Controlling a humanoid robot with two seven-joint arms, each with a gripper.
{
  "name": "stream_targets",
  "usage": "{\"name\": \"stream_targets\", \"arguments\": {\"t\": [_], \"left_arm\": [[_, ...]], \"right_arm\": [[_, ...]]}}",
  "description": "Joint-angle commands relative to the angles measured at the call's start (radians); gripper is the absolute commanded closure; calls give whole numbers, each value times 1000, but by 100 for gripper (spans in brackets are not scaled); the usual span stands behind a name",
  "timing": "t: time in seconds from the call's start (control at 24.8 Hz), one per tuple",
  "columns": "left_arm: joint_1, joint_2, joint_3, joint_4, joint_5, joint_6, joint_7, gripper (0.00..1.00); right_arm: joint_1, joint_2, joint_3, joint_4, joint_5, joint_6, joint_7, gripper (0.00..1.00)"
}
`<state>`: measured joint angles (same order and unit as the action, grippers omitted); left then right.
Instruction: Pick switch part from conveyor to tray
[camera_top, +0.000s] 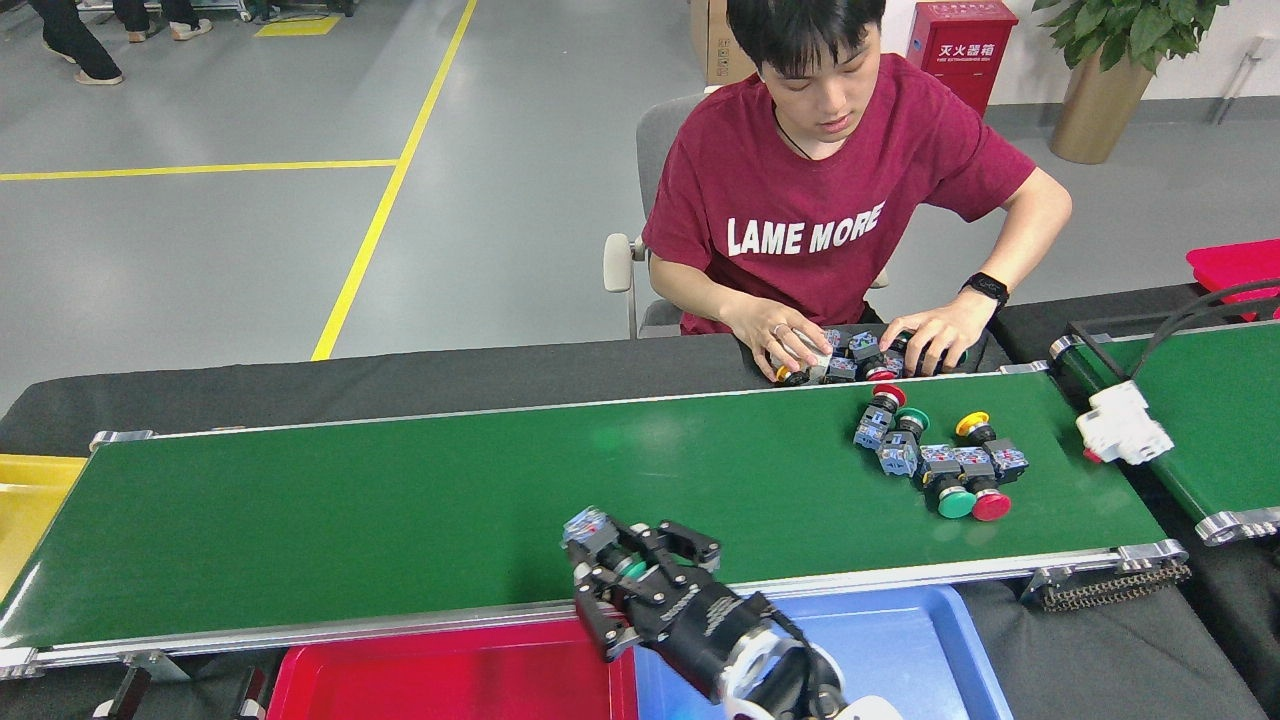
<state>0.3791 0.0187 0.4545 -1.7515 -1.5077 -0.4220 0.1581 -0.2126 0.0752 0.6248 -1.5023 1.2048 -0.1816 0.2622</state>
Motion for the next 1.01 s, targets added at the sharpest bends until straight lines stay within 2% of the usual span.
{"name": "stream_targets", "arguments": {"t": [0.0,0.04,0.08,0.36,0.48,0.61,0.73,0.81,0.97], "left_arm": [[-3,6,4,-10,0,6,1,0],[-3,3,9,-8,0,11,1,0],[-2,1,12,-8,0,12,1,0],[-3,1,15,-6,0,12,1,0],[-2,0,16,4,1,14,3,0],[3,-2,18,3,3,14,3,0],[6,0,18,4,1,11,3,0],[6,0,18,4,1,11,3,0],[7,1,16,4,1,8,1,0]], "right_arm": [[4,6,19,-9,5,1,20,28],[19,6,24,-12,5,2,57,10],[27,6,23,-15,5,4,86,6],[-5,2,-16,-70,2,4,92,4],[-5,-25,-183,-116,4,4,43,5],[9,-87,-318,-144,7,4,-106,7],[85,-166,-399,-153,5,2,-278,6],[148,-213,-461,-168,5,2,-305,4],[329,-215,-536,-251,4,2,-288,4]]}}
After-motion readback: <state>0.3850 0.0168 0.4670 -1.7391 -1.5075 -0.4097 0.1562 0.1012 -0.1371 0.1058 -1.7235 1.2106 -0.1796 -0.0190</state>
